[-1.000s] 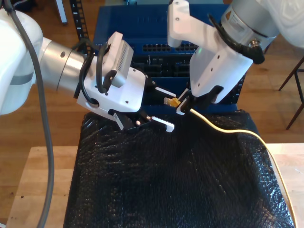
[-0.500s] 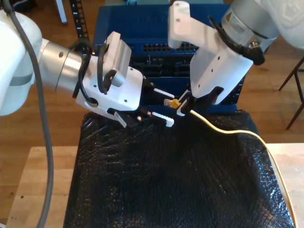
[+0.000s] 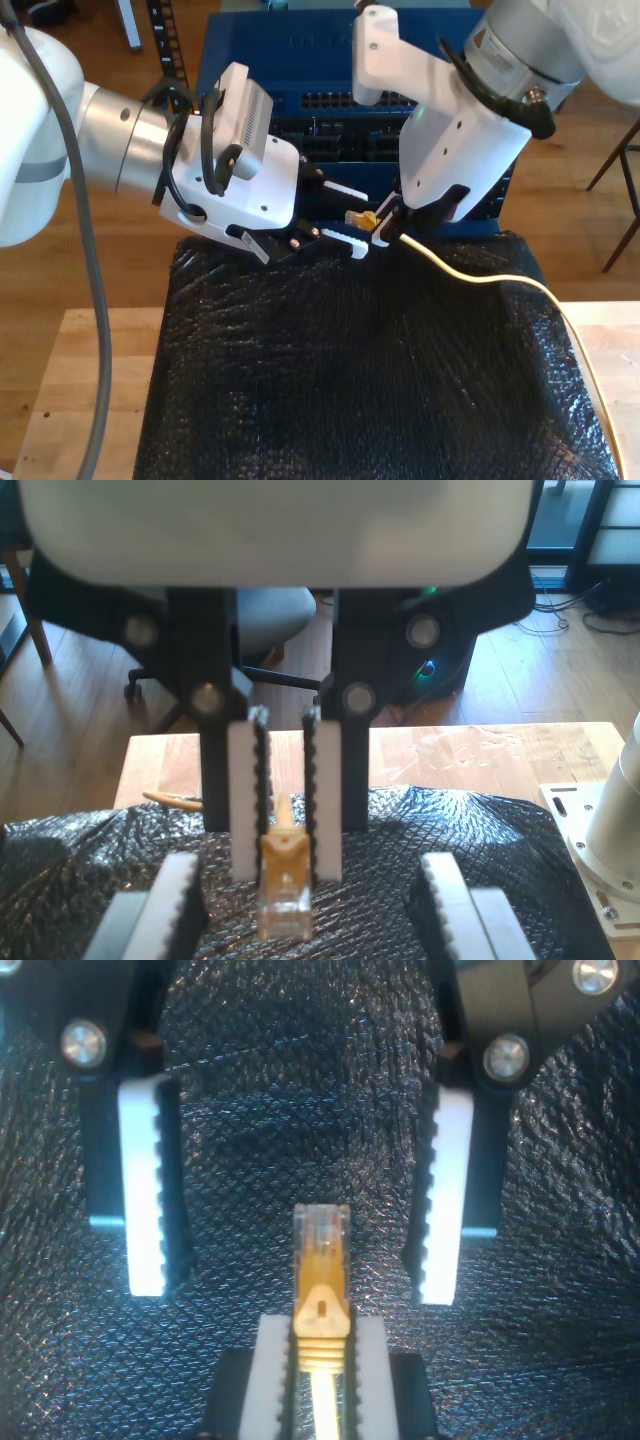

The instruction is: Grab the cable and plug it in

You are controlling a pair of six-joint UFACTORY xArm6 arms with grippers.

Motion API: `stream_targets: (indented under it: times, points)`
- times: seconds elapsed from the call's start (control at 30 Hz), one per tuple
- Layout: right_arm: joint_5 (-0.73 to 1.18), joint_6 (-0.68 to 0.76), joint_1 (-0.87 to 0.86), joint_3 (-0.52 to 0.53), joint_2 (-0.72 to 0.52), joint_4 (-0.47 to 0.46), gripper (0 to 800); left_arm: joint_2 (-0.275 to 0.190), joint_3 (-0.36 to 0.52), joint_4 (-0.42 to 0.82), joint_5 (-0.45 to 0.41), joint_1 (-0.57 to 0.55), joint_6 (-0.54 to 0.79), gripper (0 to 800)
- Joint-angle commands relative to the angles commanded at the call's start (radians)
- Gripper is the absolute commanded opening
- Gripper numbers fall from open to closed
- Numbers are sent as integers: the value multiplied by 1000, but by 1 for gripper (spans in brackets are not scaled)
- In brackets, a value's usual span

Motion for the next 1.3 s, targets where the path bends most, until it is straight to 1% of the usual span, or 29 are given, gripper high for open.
stream_targets:
  times: [0.07,0.13,0.2,0.27,0.37,0.43,0.77,0.83,1.07,1.23,1.3]
  points:
    - [0,2,0,0,0,0,4,0,0,0,0,-2,2,464]
    - [-2,0,0,0,2,0,4,0,0,-2,-2,0,2,400]
    - [0,0,0,0,2,0,4,0,0,-2,-2,0,2,392]
    - [0,0,0,0,2,0,4,0,2,-2,-2,0,0,345]
    - [0,0,2,0,2,0,4,0,12,-11,-2,-2,2,336]
    - [0,0,0,0,2,0,4,0,15,-21,-2,0,2,311]
    - [0,0,2,0,2,0,4,0,15,-25,-2,0,2,292]
    - [0,0,2,0,2,0,4,0,15,-25,-2,0,2,269]
    - [0,0,2,2,2,0,4,0,15,-25,-2,0,2,243]
    - [0,0,2,2,2,0,4,0,17,-25,-2,3,2,191]
    - [0,0,2,2,2,0,4,0,20,-25,-3,3,2,184]
